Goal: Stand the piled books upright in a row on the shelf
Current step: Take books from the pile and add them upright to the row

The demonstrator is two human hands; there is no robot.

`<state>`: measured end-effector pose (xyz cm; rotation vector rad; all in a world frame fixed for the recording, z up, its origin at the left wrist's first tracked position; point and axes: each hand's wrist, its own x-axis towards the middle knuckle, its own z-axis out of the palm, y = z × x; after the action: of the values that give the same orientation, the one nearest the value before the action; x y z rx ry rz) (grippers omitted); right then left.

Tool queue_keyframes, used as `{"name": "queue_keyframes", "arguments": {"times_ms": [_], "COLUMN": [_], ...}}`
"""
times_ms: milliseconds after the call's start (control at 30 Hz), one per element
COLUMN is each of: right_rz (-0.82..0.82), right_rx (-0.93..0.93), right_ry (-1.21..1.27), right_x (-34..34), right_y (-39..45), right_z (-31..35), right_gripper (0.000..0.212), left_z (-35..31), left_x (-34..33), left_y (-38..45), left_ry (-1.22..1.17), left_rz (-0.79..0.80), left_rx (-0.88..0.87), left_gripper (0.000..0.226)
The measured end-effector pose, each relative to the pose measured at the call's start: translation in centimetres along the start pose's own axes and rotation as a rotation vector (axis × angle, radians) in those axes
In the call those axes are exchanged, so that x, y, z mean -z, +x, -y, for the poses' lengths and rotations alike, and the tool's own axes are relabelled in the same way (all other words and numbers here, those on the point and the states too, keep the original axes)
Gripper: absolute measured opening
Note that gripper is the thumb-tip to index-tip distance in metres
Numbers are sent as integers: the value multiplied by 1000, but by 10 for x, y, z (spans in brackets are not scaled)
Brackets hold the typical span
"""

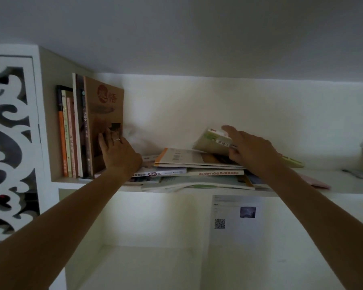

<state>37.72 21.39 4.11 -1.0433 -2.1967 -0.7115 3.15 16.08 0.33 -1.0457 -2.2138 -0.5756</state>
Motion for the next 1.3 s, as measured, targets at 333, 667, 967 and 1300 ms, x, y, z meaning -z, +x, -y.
{"name": "queue_keyframes", "arguments": {"times_ms": [333, 667, 967, 1300], "right_rz": [-46, -582, -492, -43], "right_rx": [-42, -341, -340, 228], "right_ry": [-139, 672, 1181, 1065], "right_x": [10, 32, -18, -37], "right_y": [18, 103, 135, 110], "right_z": [4, 136, 293, 300], "right_gripper": [50, 47, 45, 82], "left_z": [18, 101, 115, 130], "left_x": [24, 34, 23, 19], "left_y": [8, 31, 27, 26], "left_ry": [-778, -10, -574, -983], "left_rz": [-379, -495, -503, -558], "left_rx": [26, -642, -695, -472], "left_gripper": [18, 51, 52, 48]}}
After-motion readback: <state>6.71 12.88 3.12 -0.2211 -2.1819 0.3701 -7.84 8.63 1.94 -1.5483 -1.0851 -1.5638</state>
